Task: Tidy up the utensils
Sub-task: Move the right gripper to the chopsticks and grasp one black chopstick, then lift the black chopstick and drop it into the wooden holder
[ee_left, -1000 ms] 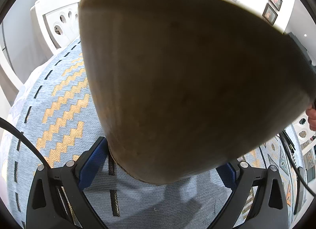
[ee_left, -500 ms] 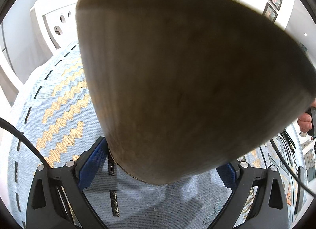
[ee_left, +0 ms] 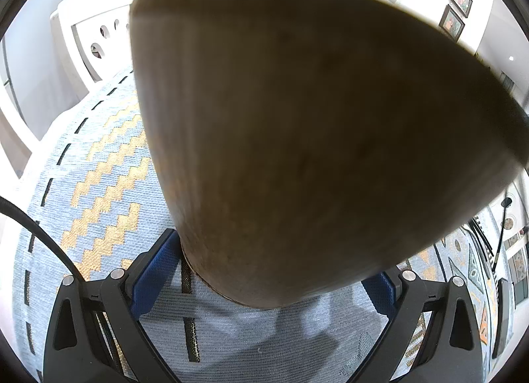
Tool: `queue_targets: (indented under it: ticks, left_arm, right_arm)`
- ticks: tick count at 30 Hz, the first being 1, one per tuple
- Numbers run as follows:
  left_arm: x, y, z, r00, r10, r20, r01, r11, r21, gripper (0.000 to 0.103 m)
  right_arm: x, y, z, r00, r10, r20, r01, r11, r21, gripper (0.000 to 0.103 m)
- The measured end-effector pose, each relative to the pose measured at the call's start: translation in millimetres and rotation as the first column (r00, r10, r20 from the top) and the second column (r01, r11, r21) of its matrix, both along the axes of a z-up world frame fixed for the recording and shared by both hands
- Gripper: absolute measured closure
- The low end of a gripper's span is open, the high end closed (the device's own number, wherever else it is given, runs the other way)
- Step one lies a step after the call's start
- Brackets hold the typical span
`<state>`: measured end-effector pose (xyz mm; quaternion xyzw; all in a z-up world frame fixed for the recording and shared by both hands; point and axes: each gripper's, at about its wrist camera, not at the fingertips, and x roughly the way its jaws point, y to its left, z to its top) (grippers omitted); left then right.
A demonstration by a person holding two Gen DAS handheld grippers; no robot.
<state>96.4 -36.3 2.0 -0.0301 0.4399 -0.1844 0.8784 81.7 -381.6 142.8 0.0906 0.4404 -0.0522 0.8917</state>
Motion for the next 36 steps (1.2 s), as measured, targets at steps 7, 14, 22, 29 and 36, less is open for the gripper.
queue_targets:
  ticks: [7, 14, 22, 29, 36]
  left_arm:
    - [-0.2, -0.2, 0.1, 1.000, 0.000, 0.000, 0.000, 1.000, 0.001, 0.003]
    - [-0.4, 0.9, 0.5, 1.000, 0.000, -0.001, 0.000, 1.000, -0.004, 0.003]
    - [-0.7, 3.0, 1.4, 1.000, 0.001, -0.002, -0.001, 1.000, -0.011, 0.003]
    - [-1.1, 3.0, 1.8, 1.000, 0.001, -0.002, -0.001, 1.000, -0.010, 0.003]
    - [-1.2, 2.7, 1.9, 1.000, 0.000, -0.002, 0.000, 1.000, -0.009, 0.003]
  right_arm:
    - [-54.0, 28.1, 68.0, 0.985, 0.000, 0.173, 0.001, 1.000, -0.004, 0.092]
    - [-67.6, 46.0, 117.0, 0.951, 0.025, 0.308, -0.040, 0.998, 0.042, 0.094]
    - [-52.3, 71.0, 152.5, 0.921, 0.054, 0.385, -0.092, 0.992, 0.082, 0.097]
    - [-53.4, 80.4, 159.2, 0.915, 0.079, 0.395, -0.136, 0.983, 0.120, 0.097]
    - [-26.1, 117.9, 173.6, 0.877, 0.149, 0.458, -0.263, 0.945, 0.196, 0.097]
